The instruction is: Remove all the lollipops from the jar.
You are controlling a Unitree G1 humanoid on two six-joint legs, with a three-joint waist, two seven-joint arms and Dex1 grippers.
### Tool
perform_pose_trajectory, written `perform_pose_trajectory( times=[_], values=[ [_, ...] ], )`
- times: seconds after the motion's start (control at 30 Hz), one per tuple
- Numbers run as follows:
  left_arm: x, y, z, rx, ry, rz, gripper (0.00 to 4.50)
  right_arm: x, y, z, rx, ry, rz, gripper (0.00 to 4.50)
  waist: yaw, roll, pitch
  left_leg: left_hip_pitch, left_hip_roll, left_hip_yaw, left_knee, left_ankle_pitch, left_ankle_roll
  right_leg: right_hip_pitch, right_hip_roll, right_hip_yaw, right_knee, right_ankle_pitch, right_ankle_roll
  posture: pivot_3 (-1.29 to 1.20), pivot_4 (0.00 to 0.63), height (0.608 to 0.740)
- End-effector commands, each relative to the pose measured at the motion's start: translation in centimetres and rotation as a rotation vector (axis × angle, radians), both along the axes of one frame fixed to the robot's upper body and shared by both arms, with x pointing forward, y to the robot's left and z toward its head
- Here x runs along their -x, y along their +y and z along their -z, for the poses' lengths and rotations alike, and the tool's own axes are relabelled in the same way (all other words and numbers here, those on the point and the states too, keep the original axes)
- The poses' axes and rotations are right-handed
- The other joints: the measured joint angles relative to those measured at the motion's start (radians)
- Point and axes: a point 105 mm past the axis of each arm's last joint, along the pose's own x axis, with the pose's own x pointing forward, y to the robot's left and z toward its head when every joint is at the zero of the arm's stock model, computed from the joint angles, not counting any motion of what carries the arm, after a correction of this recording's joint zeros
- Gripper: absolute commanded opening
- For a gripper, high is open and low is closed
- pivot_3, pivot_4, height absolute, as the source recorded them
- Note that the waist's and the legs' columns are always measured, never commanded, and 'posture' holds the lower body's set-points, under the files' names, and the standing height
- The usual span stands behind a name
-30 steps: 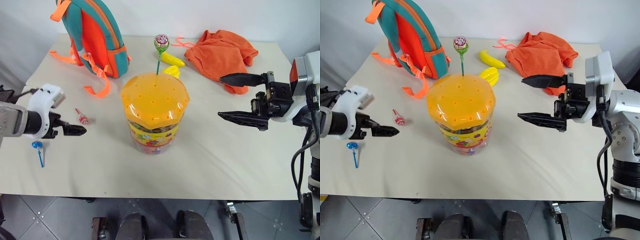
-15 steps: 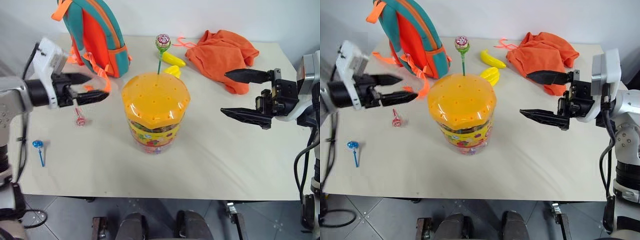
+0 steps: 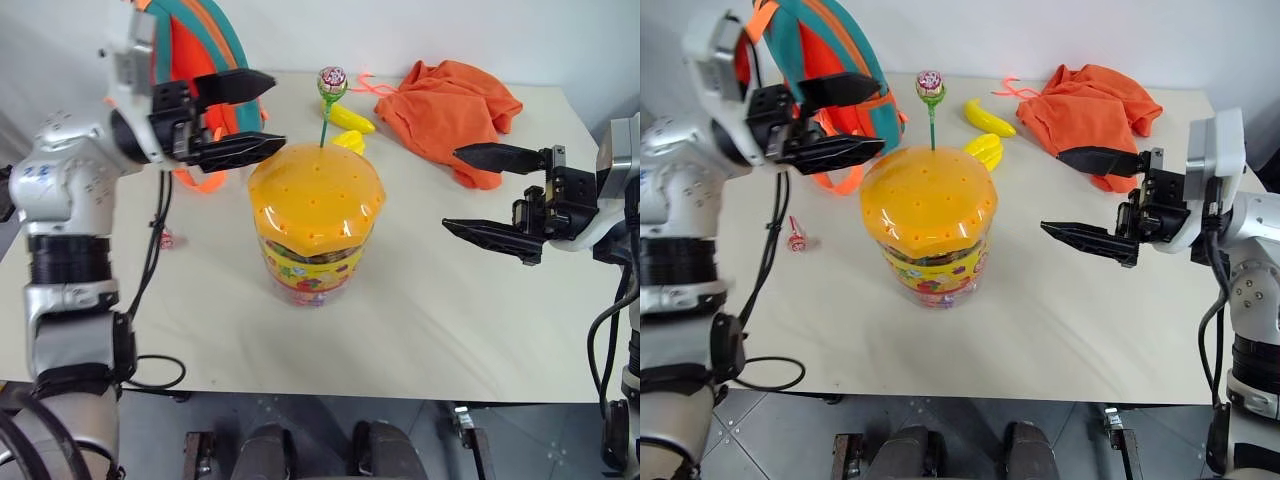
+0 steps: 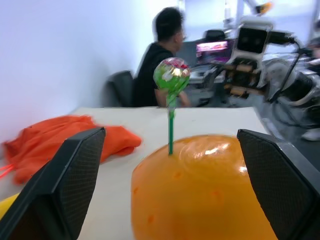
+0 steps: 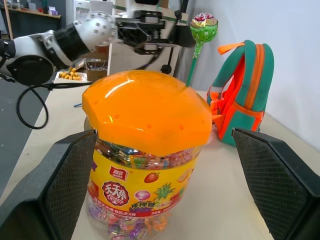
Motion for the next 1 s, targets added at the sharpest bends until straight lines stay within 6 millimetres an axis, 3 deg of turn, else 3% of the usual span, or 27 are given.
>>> perform_pose_trajectory(
  times=[0.03,0.13,0.23,0.4,0.63,0.87,1.0],
  values=[
    [-0.5,-1.6,-1.1,-0.020,-0.033,0.042,4.47,0.9,-0.2,-0.9,-0.015,-0.058,0.009,4.50,-0.003,0.000,0.000,0.000,0.000,0.000,0.000,0.000,0.000,0.000,0.000,0.000,0.000,0.000,0.000,0.00,0.150,0.740],
    [-1.4,-3.3,-0.9,-0.052,-0.020,0.062,4.47,1.1,-0.2,-0.8,-0.023,-0.057,0.024,4.50,-0.004,0.000,0.000,0.000,0.000,0.000,0.000,0.000,0.000,0.000,0.000,-0.002,0.000,0.000,0.000,0.00,0.150,0.740],
    [-2.1,-4.0,-1.0,-0.053,-0.048,0.051,3.88,1.2,-0.2,-0.8,-0.031,-0.061,0.036,4.50,-0.007,0.000,0.000,0.000,0.000,0.000,0.000,0.000,0.000,0.000,0.000,-0.002,0.000,0.000,0.000,0.00,0.150,0.740],
    [-2.6,-4.8,-1.0,-0.093,-0.020,0.044,2.35,1.5,-0.4,-0.7,-0.034,-0.063,0.062,4.50,-0.007,0.000,0.000,0.000,0.000,0.000,0.000,0.000,0.000,-0.001,0.000,-0.002,0.000,0.000,0.000,0.00,0.150,0.740],
    [-1.6,-5.4,-3.7,-0.020,-0.069,0.063,0.17,1.7,-0.4,-0.9,-0.035,-0.074,0.058,4.50,-0.003,0.000,0.000,-0.001,0.000,-0.001,0.001,0.000,0.001,0.000,-0.001,-0.002,0.000,0.000,0.000,0.00,0.150,0.740],
    [-0.4,-5.3,-6.9,0.063,-0.142,0.048,0.06,1.8,-0.7,-1.4,-0.041,-0.078,0.034,4.50,-0.007,0.000,0.000,-0.001,0.000,-0.001,0.000,0.000,0.001,-0.001,-0.001,-0.002,0.000,0.000,0.000,0.00,0.150,0.740],
    [-2.0,-3.2,-8.8,0.093,-0.107,-0.198,0.06,1.5,-0.6,-1.3,-0.029,-0.075,0.034,4.50,-0.007,0.000,0.000,-0.001,0.000,-0.002,0.001,0.000,0.001,-0.001,-0.001,-0.002,0.000,0.000,0.000,0.00,0.150,0.740]
  ],
)
